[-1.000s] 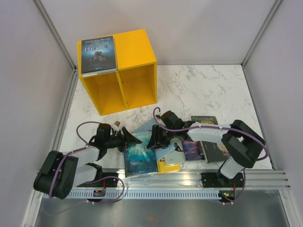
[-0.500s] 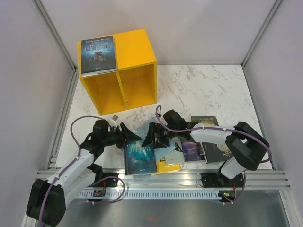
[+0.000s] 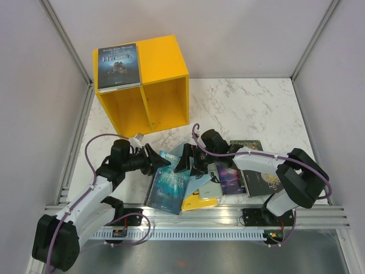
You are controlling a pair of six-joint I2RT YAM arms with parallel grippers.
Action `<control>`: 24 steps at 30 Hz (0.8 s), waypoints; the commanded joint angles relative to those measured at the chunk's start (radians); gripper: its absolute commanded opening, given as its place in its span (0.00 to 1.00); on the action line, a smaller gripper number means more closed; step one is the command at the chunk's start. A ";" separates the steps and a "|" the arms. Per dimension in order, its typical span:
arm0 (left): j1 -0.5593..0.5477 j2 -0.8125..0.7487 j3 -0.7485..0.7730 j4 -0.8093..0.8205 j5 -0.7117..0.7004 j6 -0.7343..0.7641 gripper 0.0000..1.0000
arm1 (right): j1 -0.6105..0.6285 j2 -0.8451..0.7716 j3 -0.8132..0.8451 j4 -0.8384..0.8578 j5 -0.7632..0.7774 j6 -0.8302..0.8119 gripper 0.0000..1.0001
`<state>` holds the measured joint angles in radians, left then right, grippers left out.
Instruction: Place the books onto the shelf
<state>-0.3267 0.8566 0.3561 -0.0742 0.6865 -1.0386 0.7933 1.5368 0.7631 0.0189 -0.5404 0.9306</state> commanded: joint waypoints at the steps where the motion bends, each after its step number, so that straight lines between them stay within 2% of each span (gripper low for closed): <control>1: -0.026 0.022 0.030 0.039 0.096 0.018 0.26 | -0.009 0.009 -0.013 -0.042 0.056 -0.036 0.95; 4: -0.075 0.042 0.035 0.034 0.076 0.037 0.23 | -0.012 0.020 -0.011 -0.028 0.056 -0.029 0.95; 5: -0.089 0.047 0.040 0.030 0.056 0.040 0.10 | -0.016 0.023 -0.010 -0.027 0.053 -0.026 0.95; 6: -0.110 0.056 0.058 0.022 0.045 0.054 0.03 | -0.016 0.025 -0.010 -0.027 0.051 -0.019 0.95; 12: -0.124 0.050 0.236 -0.215 -0.113 0.140 0.02 | -0.037 -0.030 -0.002 0.000 0.030 -0.015 0.98; 16: -0.118 0.029 0.369 -0.357 -0.188 0.181 0.02 | -0.091 -0.170 -0.005 -0.004 0.016 0.008 0.98; 24: -0.117 0.024 0.396 -0.357 -0.205 0.157 0.02 | -0.140 -0.267 0.012 -0.011 -0.032 0.040 0.98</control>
<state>-0.4450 0.9108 0.7055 -0.4427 0.4713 -0.8684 0.6579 1.2907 0.7547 -0.0051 -0.5468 0.9554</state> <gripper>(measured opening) 0.372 0.982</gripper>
